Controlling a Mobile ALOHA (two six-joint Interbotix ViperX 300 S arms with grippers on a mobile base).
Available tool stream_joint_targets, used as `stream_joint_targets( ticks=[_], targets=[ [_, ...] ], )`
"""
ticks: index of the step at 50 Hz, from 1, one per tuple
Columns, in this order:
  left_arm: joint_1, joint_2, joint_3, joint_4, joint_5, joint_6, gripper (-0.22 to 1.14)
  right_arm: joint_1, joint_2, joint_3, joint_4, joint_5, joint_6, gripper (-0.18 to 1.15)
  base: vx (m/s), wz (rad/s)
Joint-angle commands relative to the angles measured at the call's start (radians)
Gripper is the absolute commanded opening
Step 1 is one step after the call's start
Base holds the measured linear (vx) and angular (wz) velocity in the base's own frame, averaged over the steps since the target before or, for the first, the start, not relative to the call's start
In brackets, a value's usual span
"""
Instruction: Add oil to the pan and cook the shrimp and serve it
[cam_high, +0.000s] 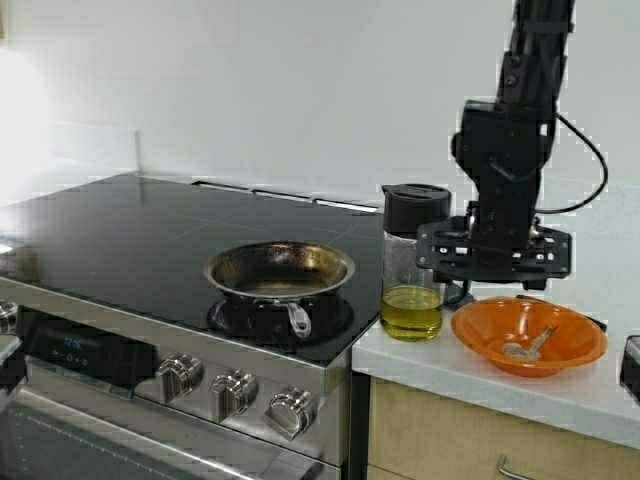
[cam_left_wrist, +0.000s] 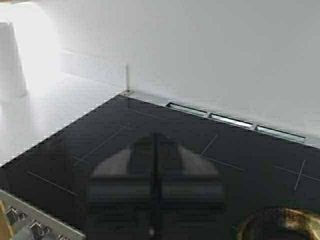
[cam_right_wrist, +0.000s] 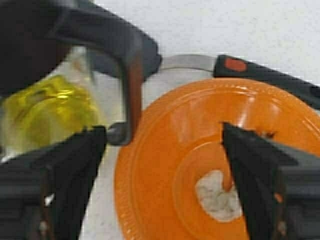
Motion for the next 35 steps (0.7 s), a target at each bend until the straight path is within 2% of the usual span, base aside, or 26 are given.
stream_joint_targets(
  ticks=[1, 35],
  targets=[
    [0.002, 0.005, -0.012, 0.002, -0.005, -0.002, 0.03, -0.012, -0.002, -0.028, -0.026, 0.005, 0.000, 1.00, 0.00, 0.00],
    [0.002, 0.006, -0.011, 0.002, -0.005, -0.002, 0.03, -0.117, 0.077, -0.147, -0.129, 0.037, -0.003, 1.00, 0.00, 0.00]
  ],
)
